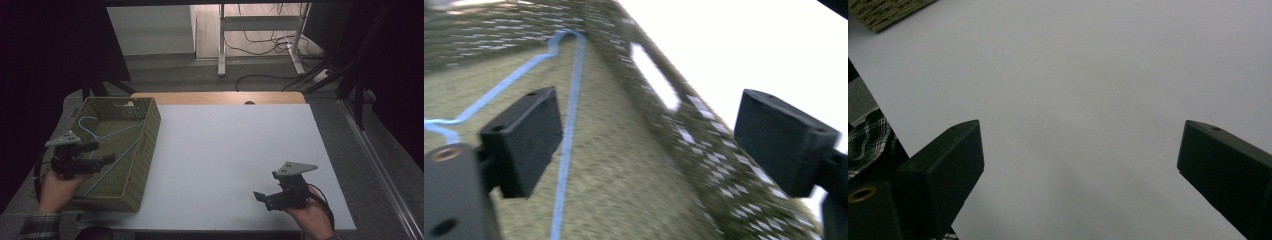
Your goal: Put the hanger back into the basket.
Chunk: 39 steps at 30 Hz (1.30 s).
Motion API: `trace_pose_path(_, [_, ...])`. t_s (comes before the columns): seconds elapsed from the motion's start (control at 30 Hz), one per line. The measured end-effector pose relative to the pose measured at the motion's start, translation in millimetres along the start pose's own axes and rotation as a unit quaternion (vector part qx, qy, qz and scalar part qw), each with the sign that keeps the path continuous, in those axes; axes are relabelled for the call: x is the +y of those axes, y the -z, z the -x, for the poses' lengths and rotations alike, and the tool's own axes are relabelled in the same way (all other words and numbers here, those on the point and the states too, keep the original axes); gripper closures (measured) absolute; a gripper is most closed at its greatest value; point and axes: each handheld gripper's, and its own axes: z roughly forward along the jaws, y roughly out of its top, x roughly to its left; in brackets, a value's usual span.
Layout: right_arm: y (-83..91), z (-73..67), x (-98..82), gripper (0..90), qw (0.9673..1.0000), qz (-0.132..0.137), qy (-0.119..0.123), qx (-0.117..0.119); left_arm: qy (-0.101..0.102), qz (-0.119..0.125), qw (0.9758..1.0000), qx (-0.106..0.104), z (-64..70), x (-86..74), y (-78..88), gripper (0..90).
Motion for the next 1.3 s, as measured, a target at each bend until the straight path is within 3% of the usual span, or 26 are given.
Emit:
trace_pose_path(0.17, [4.8,3.1,-4.5,0.9,0.9999,-0.001,-0.013,-0.011,-0.004,0.001,0.9993,-0.037,24.0,-4.9,-1.0,5.6])
trace_pose_path(0.43, [13.8,3.5,-11.2,0.0,0.9989,0.002,-0.019,-0.044,-0.035,-0.001,0.9975,-0.061,55.6,-19.5,-5.3,2.7])
trace_pose_path(0.8, [26.7,8.7,-24.0,0.0,0.996,0.02,-0.038,-0.078,-0.078,-0.02,0.9956,-0.047,81.6,-33.5,-16.9,0.0])
trace_pose_path(1.1, [31.7,11.9,-34.5,0.0,0.9943,0.016,-0.046,-0.094,-0.086,-0.04,0.9947,-0.041,88.6,-46.7,-25.8,0.0])
trace_pose_path(1.3, [31.9,11.4,-39.6,0.0,0.9938,0.009,-0.044,-0.102,-0.092,-0.039,0.9945,-0.032,88.9,-48.5,-27.6,0.0])
